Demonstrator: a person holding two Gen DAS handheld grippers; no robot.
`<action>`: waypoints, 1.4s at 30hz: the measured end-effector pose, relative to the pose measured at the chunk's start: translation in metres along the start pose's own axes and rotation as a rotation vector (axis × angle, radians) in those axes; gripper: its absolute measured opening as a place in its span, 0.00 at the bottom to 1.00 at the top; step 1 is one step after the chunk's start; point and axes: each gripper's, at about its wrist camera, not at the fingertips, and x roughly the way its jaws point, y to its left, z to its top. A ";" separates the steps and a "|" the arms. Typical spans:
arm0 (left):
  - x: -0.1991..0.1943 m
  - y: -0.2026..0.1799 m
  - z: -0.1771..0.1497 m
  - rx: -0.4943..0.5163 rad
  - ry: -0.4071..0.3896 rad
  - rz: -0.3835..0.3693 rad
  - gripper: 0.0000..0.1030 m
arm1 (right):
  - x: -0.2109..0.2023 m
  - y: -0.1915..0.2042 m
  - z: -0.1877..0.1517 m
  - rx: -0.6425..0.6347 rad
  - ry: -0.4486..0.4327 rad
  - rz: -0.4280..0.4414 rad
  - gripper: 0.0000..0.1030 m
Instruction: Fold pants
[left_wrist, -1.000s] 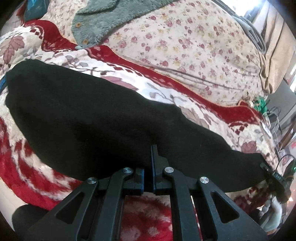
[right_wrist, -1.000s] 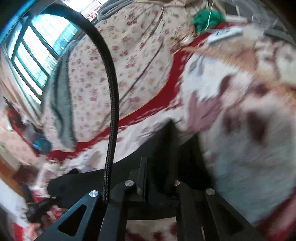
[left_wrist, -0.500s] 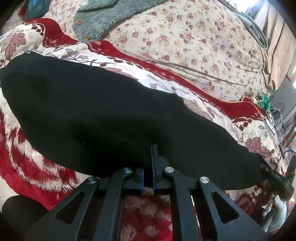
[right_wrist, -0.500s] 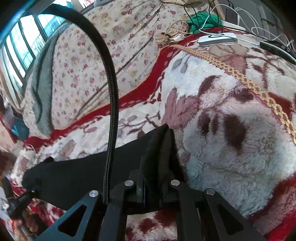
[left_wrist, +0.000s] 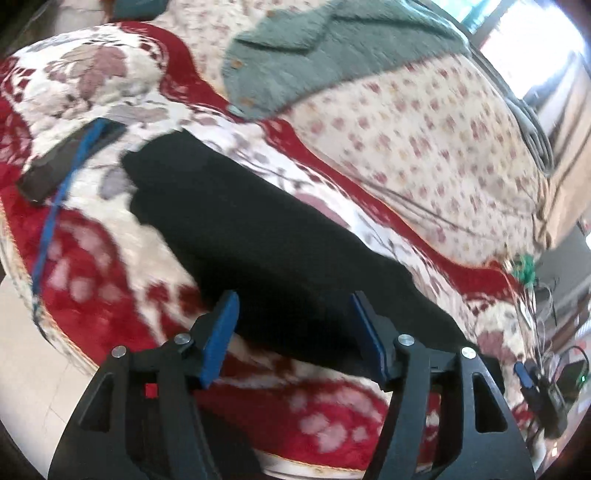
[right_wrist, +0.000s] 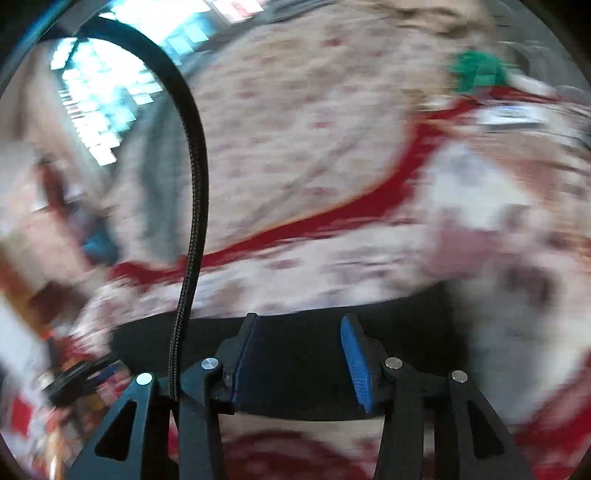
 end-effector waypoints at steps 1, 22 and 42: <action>0.001 0.007 0.004 -0.016 0.000 0.012 0.60 | 0.015 0.020 -0.003 -0.049 0.017 0.075 0.42; 0.037 0.035 0.034 -0.097 0.038 -0.003 0.25 | 0.241 0.238 -0.089 -0.668 0.279 0.269 0.14; 0.000 0.023 0.007 0.025 -0.067 0.191 0.38 | 0.201 0.222 -0.092 -0.544 0.335 0.394 0.43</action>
